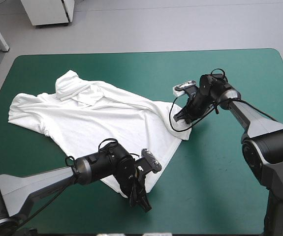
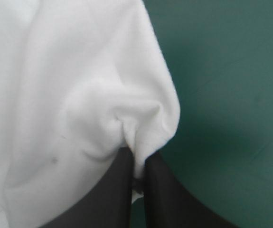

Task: Fold the cloth

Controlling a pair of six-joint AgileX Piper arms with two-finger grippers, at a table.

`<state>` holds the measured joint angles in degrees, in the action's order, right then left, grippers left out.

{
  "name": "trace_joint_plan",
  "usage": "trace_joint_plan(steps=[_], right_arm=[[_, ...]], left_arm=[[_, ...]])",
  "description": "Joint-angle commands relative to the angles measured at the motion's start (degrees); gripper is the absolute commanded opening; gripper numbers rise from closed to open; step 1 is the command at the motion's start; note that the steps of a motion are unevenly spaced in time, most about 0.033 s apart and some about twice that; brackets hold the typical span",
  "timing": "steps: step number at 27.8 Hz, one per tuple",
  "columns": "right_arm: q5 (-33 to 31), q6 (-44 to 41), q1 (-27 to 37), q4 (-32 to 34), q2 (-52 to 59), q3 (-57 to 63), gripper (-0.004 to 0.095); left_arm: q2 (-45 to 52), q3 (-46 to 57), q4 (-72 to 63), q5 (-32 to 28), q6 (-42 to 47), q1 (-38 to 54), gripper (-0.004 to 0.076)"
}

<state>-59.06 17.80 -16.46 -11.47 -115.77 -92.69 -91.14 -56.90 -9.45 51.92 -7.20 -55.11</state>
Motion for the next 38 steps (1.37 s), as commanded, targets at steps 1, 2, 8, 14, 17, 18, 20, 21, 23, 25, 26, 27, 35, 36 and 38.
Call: trace_joint_plan(steps=[1,2,8,14,17,18,20,21,23,25,26,27,35,36,38], right_arm=[[-1.90,0.36,0.34,-0.06,3.27,-1.27,-0.0013],[-1.88,0.37,0.74,-0.06,4.80,-1.47,-0.0013],[-4.01,0.21,2.61,1.63,21.81,-2.33,-0.0013],[-3.22,-1.27,2.61,2.83,34.44,-2.33,-0.0013],[-1.18,-2.84,2.61,4.11,40.23,-2.44,-0.0013],[-0.51,-3.41,2.61,4.84,41.82,-2.59,-0.0013],[0.40,-4.83,2.61,6.45,45.14,-4.01,-0.0013],[0.49,-5.45,2.61,7.29,46.54,-4.88,-0.0013],[0.96,-7.32,2.61,9.32,48.71,-7.90,-0.0013],[1.32,-7.83,2.61,10.31,50.21,-11.73,-0.0013],[1.64,-8.34,2.61,10.31,50.61,-13.45,-0.0013],[2.13,-8.91,2.61,10.31,50.88,-15.71,-0.0013],[7.67,-9.27,2.61,10.31,51.04,-33.76,-0.0013],[8.37,-9.27,2.61,10.20,51.04,-35.41,-0.0013],[8.75,-9.27,2.61,10.20,51.04,-38.17,-0.0013]], left_arm=[[5.25,-1.57,7.13,3.58,6.14,-0.33,-0.0009],[6.82,-2.16,9.45,4.56,7.60,-0.33,-0.0009],[20.63,-13.74,21.61,11.10,16.70,1.49,-0.0008],[24.48,-26.10,21.52,13.75,12.23,7.86,-0.0008],[24.62,-33.79,21.52,14.14,8.17,10.99,-0.0008],[24.52,-36.64,21.74,13.78,6.73,11.88,-0.0008],[24.15,-42.64,23.60,13.63,4.84,13.17,-0.0009],[23.64,-45.66,24.90,13.63,4.06,13.73,-0.0009],[22.99,-51.42,27.08,13.63,2.98,14.05,-0.0009],[22.36,-57.59,28.42,13.63,2.86,14.05,-0.0009],[22.36,-59.97,28.99,13.75,2.86,14.05,-0.0009],[22.23,-62.57,29.64,13.75,2.86,14.05,-0.0009],[22.23,-78.63,33.40,10.72,0.33,14.05,-0.0009],[22.23,-80.36,33.79,10.28,0.33,14.05,-0.0009],[22.14,-83.46,34.04,10.06,0.16,14.05,-0.0009]])
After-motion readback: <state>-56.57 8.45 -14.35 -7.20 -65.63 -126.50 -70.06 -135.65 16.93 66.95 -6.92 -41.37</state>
